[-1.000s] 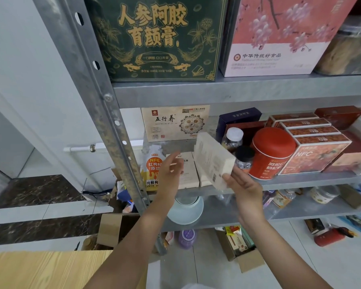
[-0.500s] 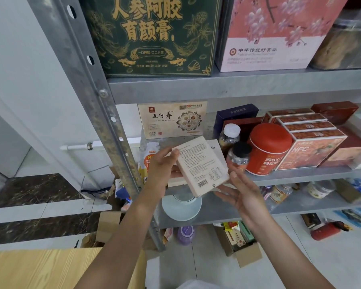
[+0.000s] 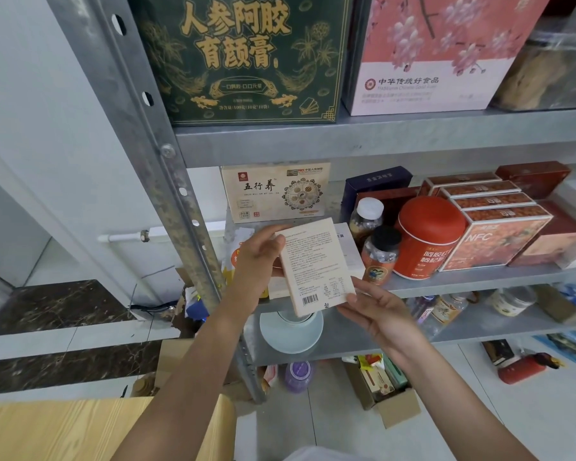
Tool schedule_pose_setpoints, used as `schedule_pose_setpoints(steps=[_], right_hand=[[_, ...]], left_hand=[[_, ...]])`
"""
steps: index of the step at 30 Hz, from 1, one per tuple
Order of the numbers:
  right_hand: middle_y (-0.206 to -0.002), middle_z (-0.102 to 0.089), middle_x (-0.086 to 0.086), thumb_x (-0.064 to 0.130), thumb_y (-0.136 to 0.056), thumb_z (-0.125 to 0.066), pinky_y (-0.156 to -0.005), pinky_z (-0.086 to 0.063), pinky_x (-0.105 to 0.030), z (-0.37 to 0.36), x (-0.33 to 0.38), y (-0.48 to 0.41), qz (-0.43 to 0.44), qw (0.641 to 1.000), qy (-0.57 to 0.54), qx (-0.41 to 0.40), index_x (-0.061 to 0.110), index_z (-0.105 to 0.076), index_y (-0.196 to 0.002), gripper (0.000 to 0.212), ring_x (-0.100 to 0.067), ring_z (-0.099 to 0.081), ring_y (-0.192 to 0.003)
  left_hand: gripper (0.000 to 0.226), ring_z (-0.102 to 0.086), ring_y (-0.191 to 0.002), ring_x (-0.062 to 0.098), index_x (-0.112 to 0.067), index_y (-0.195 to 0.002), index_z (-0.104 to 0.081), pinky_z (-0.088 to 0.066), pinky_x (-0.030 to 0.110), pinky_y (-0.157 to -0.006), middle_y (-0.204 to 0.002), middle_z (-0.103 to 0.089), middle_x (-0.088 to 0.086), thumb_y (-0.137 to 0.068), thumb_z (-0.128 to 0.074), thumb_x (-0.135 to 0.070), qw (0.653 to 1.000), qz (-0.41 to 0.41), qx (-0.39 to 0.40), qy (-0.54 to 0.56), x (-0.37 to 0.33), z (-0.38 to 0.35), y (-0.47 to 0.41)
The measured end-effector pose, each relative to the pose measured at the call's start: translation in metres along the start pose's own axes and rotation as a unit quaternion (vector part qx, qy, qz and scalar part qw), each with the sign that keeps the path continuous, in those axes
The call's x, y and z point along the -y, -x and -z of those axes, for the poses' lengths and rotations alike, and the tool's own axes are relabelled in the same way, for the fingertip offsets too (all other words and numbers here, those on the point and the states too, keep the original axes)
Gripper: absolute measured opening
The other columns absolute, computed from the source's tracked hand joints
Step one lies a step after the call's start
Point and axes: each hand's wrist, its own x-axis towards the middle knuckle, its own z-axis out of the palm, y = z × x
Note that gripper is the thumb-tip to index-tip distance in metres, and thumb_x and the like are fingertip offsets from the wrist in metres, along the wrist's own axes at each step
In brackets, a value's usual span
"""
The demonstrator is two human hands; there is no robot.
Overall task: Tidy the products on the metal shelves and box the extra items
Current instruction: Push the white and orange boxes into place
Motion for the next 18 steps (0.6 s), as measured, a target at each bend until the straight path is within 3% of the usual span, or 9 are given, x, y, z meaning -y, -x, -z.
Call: schedule_pose_setpoints(steps=[4, 14, 16, 18], right_hand=[[-0.113, -0.071, -0.013, 0.006, -0.075, -0.067, -0.083, -0.058, -0.028, -0.002, -0.005, -0.002, 0.011, 1.0, -0.003, 0.003, -0.001, -0.063, -0.119, 0.045, -0.025, -0.069, -0.105], [-0.112, -0.072, -0.013, 0.008, -0.071, -0.07, -0.082, -0.058, -0.029, -0.003, -0.01, -0.003, 0.02, 1.0, -0.003, -0.013, 0.0, -0.065, -0.116, 0.045, -0.025, -0.069, -0.104], [-0.111, -0.072, -0.012, 0.007, -0.071, -0.07, -0.082, -0.058, -0.028, -0.003, -0.011, -0.003, 0.025, 0.999, -0.005, -0.019, 0.0, -0.065, -0.116, 0.046, -0.025, -0.069, -0.103], [-0.11, -0.073, -0.012, 0.007, -0.07, -0.07, -0.083, -0.058, -0.03, -0.005, -0.013, -0.003, 0.03, 0.999, -0.008, -0.033, 0.001, -0.066, -0.115, 0.046, -0.025, -0.07, -0.102]], left_hand=[[0.027, -0.069, -0.089, 0.013, -0.013, -0.121, -0.064, -0.06, 0.025, -0.065, -0.101, -0.071, 0.008, -0.102, -0.045, -0.007, 1.0, -0.011, -0.009, -0.013, -0.001, -0.002, -0.001], [0.023, -0.066, -0.105, 0.024, -0.024, -0.116, -0.063, -0.056, 0.047, -0.088, -0.116, -0.068, 0.01, -0.101, -0.048, -0.014, 0.999, -0.036, -0.014, -0.031, 0.001, -0.006, -0.003], [0.023, -0.065, -0.106, 0.023, -0.023, -0.119, -0.061, -0.056, 0.045, -0.089, -0.118, -0.067, 0.01, -0.102, -0.047, -0.016, 0.998, -0.047, -0.013, -0.046, 0.003, -0.008, -0.003], [0.026, -0.063, -0.106, 0.019, -0.022, -0.124, -0.059, -0.055, 0.032, -0.091, -0.121, -0.064, 0.008, -0.103, -0.045, -0.016, 0.994, -0.067, -0.029, -0.087, 0.007, -0.011, -0.004]])
